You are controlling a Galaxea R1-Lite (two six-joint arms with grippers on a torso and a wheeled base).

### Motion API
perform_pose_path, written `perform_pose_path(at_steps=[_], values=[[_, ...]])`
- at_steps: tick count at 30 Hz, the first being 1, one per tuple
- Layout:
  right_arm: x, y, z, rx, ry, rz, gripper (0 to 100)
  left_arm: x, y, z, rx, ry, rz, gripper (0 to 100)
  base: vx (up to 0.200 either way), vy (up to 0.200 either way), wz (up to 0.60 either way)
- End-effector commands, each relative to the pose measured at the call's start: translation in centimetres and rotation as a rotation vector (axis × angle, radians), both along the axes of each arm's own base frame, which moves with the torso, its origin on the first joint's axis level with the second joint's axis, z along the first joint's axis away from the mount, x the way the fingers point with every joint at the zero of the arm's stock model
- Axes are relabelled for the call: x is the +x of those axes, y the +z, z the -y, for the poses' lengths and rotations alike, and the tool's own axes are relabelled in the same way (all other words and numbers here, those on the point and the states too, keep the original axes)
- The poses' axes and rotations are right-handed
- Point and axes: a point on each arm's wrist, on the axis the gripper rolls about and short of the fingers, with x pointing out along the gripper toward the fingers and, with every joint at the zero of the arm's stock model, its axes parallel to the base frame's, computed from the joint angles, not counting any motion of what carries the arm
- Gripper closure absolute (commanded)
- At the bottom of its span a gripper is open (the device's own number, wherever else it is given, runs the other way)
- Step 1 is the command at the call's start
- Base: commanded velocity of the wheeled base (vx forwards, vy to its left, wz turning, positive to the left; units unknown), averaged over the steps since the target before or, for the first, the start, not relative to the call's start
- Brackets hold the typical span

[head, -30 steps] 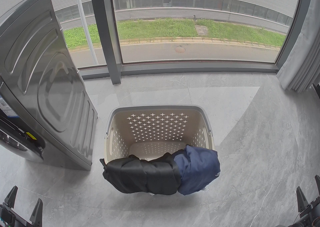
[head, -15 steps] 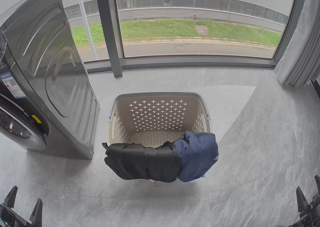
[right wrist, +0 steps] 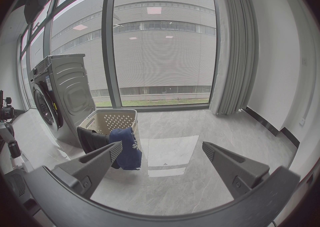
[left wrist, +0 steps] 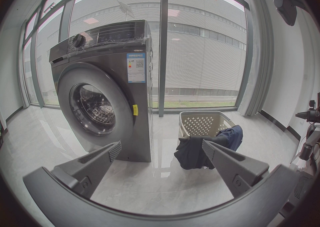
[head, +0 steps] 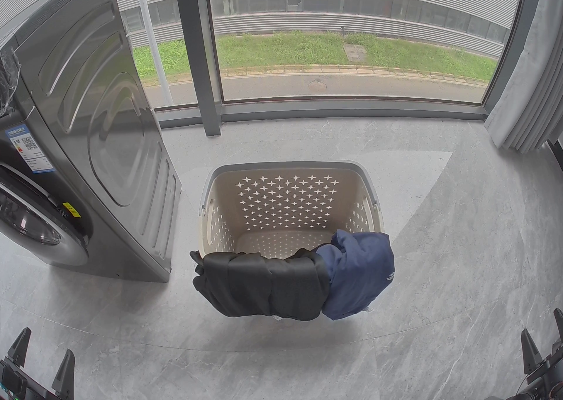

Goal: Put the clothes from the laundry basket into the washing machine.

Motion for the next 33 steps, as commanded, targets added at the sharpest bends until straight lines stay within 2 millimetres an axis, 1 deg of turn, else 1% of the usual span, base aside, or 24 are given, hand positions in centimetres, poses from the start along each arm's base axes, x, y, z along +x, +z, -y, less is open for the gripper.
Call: perform_pose_path(at_steps=[1, 33], values=[[0.05, -0.51, 0.0, 0.0, 0.0, -0.007, 0, -0.01, -0.53, 0.0, 0.0, 0.001, 0.0, 0, 0.0, 0.2, 0.0], [0.05, -0.51, 0.0, 0.0, 0.0, -0.007, 0, -0.01, -0.53, 0.0, -0.002, 0.001, 0.0, 0, 0.0, 0.2, 0.0]])
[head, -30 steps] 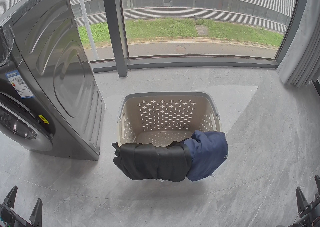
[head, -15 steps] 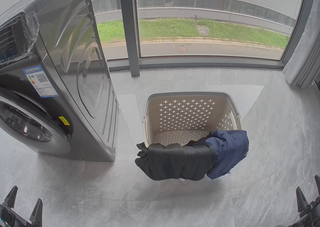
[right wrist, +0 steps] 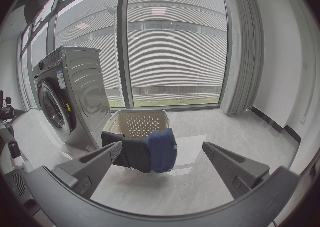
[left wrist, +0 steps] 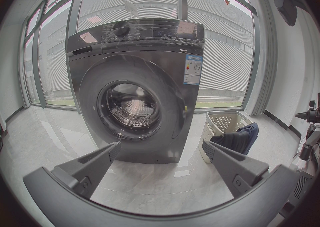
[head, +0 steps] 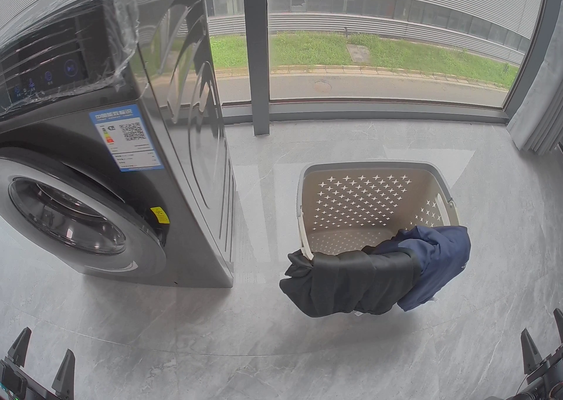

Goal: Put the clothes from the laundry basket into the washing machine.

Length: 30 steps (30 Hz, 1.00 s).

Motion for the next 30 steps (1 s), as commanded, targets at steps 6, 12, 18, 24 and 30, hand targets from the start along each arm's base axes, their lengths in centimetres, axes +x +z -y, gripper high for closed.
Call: perform_pose_path(at_steps=[6, 12, 18, 24, 30], values=[[0.05, -0.51, 0.0, 0.001, 0.0, -0.007, 0, -0.01, -0.53, 0.0, -0.001, -0.001, 0.001, 0, 0.0, 0.2, 0.0], [0.05, -0.51, 0.0, 0.0, 0.002, -0.007, 0, -0.01, -0.53, 0.0, 0.001, -0.001, 0.001, 0, 0.0, 0.2, 0.0], [0.05, -0.51, 0.0, 0.0, 0.0, -0.007, 0, -0.01, -0.53, 0.0, 0.001, -0.001, 0.001, 0, 0.0, 0.2, 0.0], [0.05, -0.51, 0.0, 0.0, 0.0, -0.007, 0, -0.01, -0.53, 0.0, 0.004, 0.001, 0.001, 0, 0.0, 0.067, 0.0], [0.05, -0.51, 0.0, 0.0, 0.0, -0.007, 0, -0.01, -0.51, 0.0, 0.002, -0.001, 0.002, 0, 0.0, 0.0, 0.0]])
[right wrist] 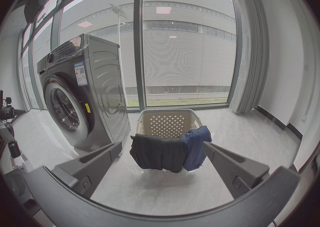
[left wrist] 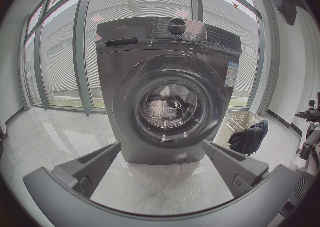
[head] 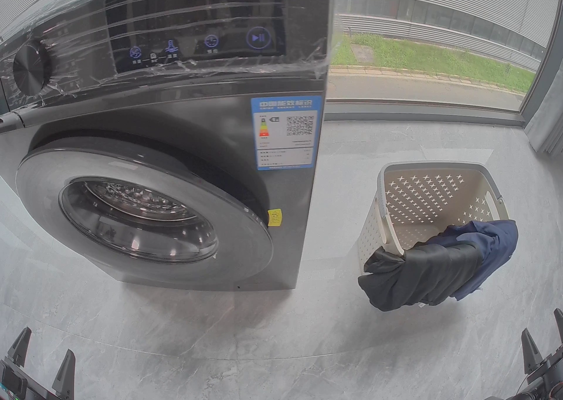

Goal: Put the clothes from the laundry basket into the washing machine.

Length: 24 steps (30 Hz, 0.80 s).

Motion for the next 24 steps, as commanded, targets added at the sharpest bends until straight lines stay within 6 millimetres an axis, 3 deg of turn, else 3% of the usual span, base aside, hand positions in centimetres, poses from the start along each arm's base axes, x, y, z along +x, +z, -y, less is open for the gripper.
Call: perform_pose_path(at_steps=[1, 24], values=[[0.05, -0.51, 0.0, 0.0, 0.0, -0.007, 0, -0.01, -0.53, 0.0, -0.001, -0.001, 0.0, 0, 0.0, 0.0, 0.0], [0.05, -0.51, 0.0, 0.001, 0.0, -0.007, 0, -0.01, -0.53, 0.0, -0.003, -0.003, 0.0, 0, 0.0, 0.191, 0.0]])
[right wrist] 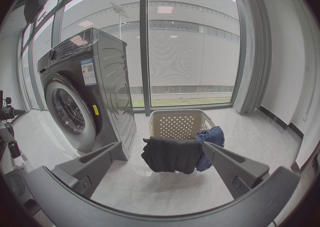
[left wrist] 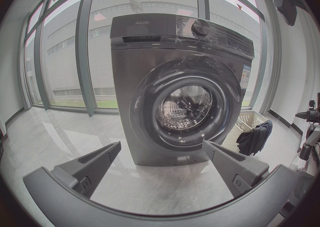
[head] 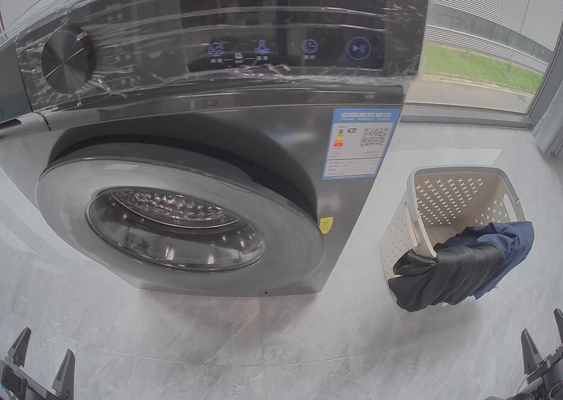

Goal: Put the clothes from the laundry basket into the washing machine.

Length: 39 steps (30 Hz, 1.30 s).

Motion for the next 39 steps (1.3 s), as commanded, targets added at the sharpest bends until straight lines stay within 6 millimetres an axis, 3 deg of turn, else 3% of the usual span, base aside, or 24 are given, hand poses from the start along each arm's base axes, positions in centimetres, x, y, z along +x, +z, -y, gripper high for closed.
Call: perform_pose_path(at_steps=[1, 11, 27, 33, 39], values=[[0.05, -0.51, 0.0, 0.0, 0.002, -0.007, 0, -0.01, -0.53, 0.0, -0.001, 0.0, 0.001, 0, 0.0, 0.2, 0.0], [0.05, -0.51, 0.0, 0.0, 0.0, -0.007, 0, -0.01, -0.53, 0.0, -0.001, 0.0, 0.001, 0, 0.0, 0.2, 0.0], [0.06, -0.52, 0.0, 0.0, -0.001, -0.01, 0, -0.01, -0.53, 0.0, 0.002, 0.0, 0.001, 0, 0.0, 0.0, 0.0], [0.06, -0.51, 0.0, 0.0, -0.001, -0.009, 0, -0.01, -0.51, 0.0, 0.002, 0.0, 0.002, 0, 0.0, 0.0, 0.6], [0.06, -0.51, 0.0, 0.001, -0.001, -0.009, 0, -0.01, -0.53, 0.0, 0.001, 0.0, 0.001, 0, 0.0, 0.033, 0.0]])
